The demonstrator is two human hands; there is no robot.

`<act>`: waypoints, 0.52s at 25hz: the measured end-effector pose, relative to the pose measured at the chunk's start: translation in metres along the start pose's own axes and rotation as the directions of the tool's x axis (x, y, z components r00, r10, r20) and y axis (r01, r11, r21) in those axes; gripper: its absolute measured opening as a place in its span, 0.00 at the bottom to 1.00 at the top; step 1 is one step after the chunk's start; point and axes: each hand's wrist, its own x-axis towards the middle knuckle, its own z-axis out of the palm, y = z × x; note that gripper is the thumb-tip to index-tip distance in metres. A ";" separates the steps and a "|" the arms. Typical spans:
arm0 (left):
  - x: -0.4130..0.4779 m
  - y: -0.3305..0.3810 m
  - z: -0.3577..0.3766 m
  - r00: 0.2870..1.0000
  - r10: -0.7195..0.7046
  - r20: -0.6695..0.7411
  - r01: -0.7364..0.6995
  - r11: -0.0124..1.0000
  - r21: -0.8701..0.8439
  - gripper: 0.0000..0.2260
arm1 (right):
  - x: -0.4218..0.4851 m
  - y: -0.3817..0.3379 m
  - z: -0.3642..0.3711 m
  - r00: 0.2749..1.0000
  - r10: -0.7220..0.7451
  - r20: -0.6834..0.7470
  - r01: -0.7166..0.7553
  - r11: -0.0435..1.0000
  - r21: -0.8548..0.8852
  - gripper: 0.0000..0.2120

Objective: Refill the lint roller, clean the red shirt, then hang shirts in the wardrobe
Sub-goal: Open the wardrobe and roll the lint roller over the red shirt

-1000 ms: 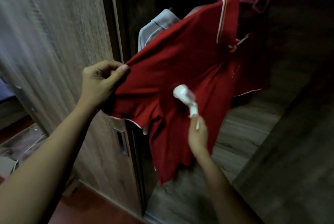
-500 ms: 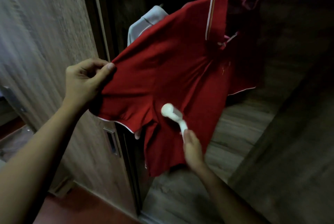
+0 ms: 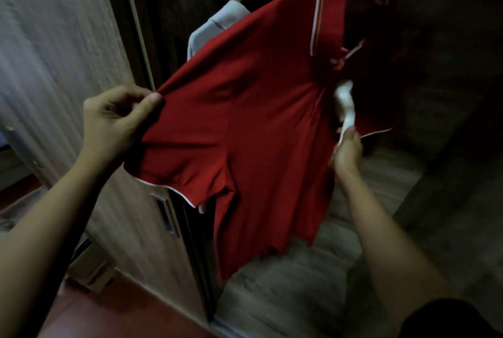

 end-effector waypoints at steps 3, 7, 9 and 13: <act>0.000 0.001 -0.001 1.000 -0.009 0.007 0.009 1.000 0.019 0.09 | -0.083 0.103 -0.003 0.971 0.142 0.190 -0.104 0.975 -0.195 0.19; 0.000 -0.005 -0.002 0.999 -0.034 -0.003 0.034 0.999 0.018 0.02 | -0.124 0.133 -0.021 0.953 0.240 0.187 -0.162 0.921 -0.354 0.19; 0.000 -0.010 -0.003 0.998 -0.056 0.003 0.056 0.998 0.041 0.10 | -0.073 0.092 -0.016 0.988 0.109 0.111 -0.073 0.953 -0.293 0.19; -0.001 -0.010 -0.003 0.997 -0.078 -0.001 0.078 0.996 0.035 0.07 | 0.015 -0.020 -0.019 0.987 -0.154 -0.049 0.148 0.982 -0.119 0.19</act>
